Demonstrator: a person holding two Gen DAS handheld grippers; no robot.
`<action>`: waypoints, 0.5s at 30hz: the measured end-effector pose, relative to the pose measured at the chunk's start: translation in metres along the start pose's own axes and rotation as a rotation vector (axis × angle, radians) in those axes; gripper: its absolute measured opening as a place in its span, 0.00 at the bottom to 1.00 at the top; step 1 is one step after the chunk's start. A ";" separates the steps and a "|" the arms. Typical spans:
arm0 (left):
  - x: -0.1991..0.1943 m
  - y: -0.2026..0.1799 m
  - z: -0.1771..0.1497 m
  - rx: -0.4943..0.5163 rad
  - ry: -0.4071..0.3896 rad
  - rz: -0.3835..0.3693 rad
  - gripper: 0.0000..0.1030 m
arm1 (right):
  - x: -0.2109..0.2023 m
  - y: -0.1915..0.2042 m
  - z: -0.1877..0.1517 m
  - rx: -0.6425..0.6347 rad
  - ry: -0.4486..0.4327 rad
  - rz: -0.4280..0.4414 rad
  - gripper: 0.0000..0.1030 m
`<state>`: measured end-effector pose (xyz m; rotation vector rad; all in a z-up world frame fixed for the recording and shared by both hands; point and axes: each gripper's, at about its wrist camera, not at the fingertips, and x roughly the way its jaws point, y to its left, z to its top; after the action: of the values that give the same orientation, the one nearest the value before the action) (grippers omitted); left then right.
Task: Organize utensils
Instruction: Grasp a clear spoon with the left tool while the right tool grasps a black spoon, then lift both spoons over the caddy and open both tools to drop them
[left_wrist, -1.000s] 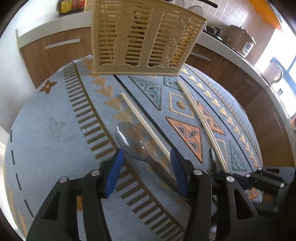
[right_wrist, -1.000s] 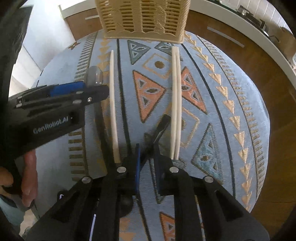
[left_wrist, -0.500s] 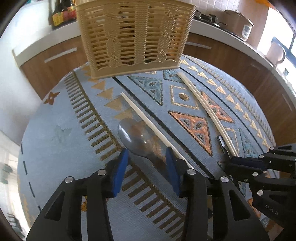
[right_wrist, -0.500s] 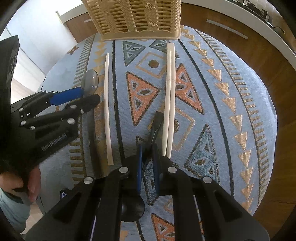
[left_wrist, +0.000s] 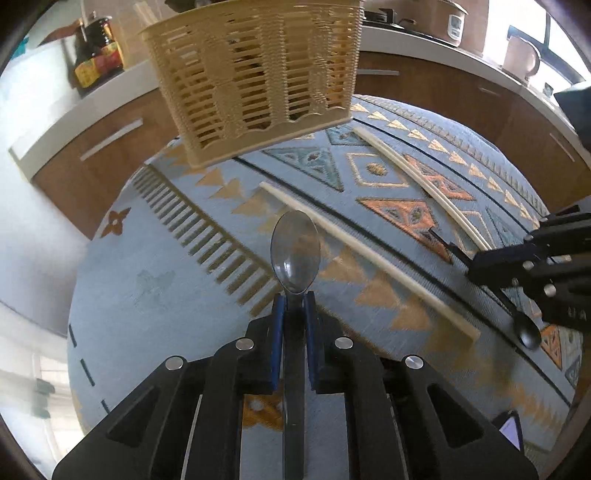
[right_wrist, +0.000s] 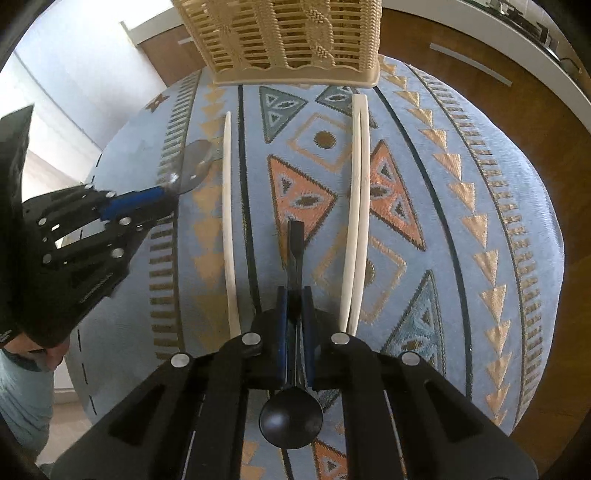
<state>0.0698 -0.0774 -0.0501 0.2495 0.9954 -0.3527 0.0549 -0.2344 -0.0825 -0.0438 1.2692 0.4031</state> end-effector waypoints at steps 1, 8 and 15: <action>-0.001 0.004 -0.001 -0.007 0.003 -0.009 0.08 | 0.000 -0.001 0.001 0.000 0.004 0.002 0.06; -0.003 0.021 -0.005 -0.052 0.004 -0.042 0.09 | 0.002 -0.003 0.009 -0.005 0.093 0.006 0.07; -0.009 0.025 -0.003 -0.075 -0.032 -0.060 0.09 | 0.004 0.001 0.007 -0.026 0.120 -0.068 0.06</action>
<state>0.0727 -0.0516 -0.0432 0.1456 0.9841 -0.3722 0.0618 -0.2306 -0.0836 -0.1347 1.3773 0.3620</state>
